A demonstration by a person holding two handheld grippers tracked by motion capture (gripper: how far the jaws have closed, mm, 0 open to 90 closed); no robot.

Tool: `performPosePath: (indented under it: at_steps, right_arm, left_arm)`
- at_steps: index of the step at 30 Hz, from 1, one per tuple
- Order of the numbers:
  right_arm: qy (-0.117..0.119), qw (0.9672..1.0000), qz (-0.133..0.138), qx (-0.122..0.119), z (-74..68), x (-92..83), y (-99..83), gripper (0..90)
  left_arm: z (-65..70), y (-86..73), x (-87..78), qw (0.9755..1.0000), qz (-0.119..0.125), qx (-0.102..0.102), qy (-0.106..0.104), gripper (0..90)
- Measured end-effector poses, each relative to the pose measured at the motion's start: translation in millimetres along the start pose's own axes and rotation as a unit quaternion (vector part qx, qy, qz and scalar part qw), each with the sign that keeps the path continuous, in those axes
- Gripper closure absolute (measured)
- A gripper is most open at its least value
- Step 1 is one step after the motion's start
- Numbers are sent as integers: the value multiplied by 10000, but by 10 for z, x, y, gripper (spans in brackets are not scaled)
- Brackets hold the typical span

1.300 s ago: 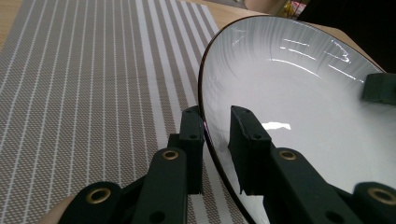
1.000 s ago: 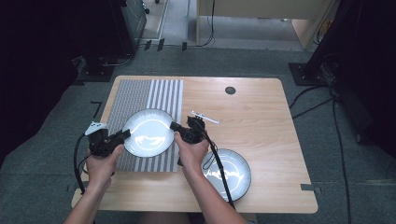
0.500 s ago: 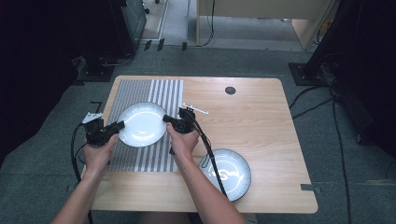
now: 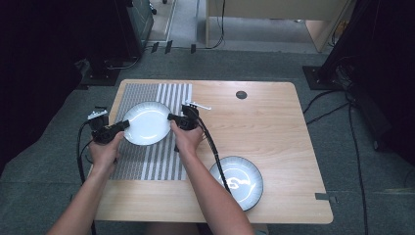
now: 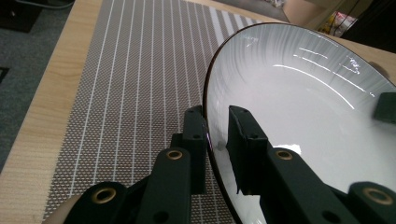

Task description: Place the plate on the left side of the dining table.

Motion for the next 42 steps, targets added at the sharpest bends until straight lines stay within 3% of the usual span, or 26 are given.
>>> performPosePath:
  at_steps: [5, 7, 15, 18, 25, 30, 42]
  right_arm:
    - [-51, 9999, -84, 68, 110, 168, 3, 849]
    - [-57, 9999, -98, 105, 113, 186, 3, 849]
    - [-169, 9998, -119, -2, 160, 378, 112, 854]
    - [-163, 9998, -135, 58, 173, 411, 124, 853]
    - [-290, 9993, -204, 114, 304, 452, 141, 855]
    - [-353, 9990, -268, -35, 391, 503, 142, 855]
    - [-488, 9981, -369, -57, 489, 528, 123, 850]
  left_arm:
    - [-85, 20, 141, 9991, -31, -409, -145, 820]
    - [-107, 36, 188, 9989, -22, -451, -129, 822]
    - [-161, 201, 344, 9990, -59, -447, -58, 829]
    - [-174, 224, 398, 9987, -92, -493, -27, 830]
    - [-141, 195, 547, 9989, -251, -380, -79, 832]
    - [-157, 129, 662, 9986, -354, -397, -37, 826]
    - [-142, 77, 737, 9982, -540, -261, -48, 821]
Point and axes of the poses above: each handheld gripper's, and its own axes: x roughly forward along the jaws, y roughly out of its top, z roughly to its right, the point moved 10 cm from there along x, roughly forward along the jaws, and after that the axes turned 10 degrees about y, right-handed, at the moved point
